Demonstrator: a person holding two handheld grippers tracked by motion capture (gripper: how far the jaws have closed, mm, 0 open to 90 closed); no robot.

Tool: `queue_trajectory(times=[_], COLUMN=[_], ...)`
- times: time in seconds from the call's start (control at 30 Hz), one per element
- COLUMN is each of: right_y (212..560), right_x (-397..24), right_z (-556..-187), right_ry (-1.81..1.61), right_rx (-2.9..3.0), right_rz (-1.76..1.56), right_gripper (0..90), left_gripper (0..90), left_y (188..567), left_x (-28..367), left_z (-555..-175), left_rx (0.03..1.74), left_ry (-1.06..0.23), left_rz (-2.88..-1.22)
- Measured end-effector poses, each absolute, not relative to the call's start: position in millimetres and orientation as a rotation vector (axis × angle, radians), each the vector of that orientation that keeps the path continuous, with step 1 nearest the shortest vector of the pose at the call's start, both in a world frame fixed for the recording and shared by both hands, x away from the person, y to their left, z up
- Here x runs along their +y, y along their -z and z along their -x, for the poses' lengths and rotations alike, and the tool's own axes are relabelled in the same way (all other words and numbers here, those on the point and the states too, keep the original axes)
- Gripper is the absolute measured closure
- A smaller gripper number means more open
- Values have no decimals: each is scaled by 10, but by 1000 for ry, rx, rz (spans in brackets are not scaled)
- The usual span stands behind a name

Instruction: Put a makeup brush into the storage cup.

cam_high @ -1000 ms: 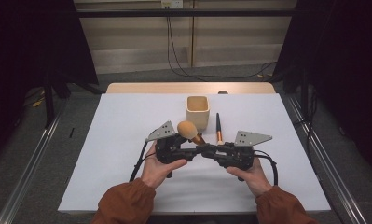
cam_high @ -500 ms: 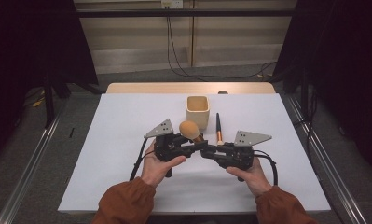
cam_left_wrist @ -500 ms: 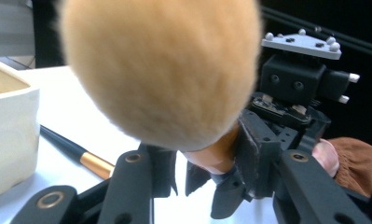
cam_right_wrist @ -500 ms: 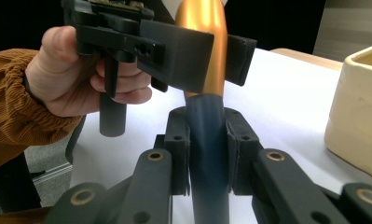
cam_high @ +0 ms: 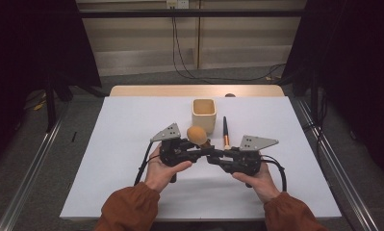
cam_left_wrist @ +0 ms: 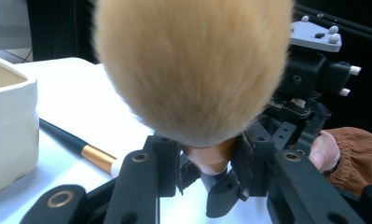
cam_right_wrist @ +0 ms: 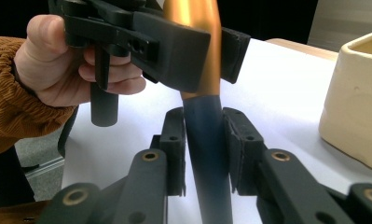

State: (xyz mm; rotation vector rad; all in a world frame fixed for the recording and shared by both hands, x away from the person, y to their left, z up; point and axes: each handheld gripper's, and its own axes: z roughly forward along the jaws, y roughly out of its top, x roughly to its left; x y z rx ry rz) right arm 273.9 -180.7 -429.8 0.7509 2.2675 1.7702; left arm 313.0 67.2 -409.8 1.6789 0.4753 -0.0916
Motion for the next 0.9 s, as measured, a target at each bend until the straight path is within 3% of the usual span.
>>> queue_trajectory(times=[0.5, 0.9], right_y=[4298, 4302], right_x=[-1795, -1798], right_z=[-2731, -2755], right_ry=[-1730, -1689], right_rx=[2286, 2302], right_rz=[-774, -851], right_gripper=[545, 282], left_gripper=[656, 656], left_y=[4101, 4099], left_x=[697, 739], left_z=[-3153, -3187], left_rx=[488, 512], left_ry=[74, 66], left_rz=[-1715, -1728])
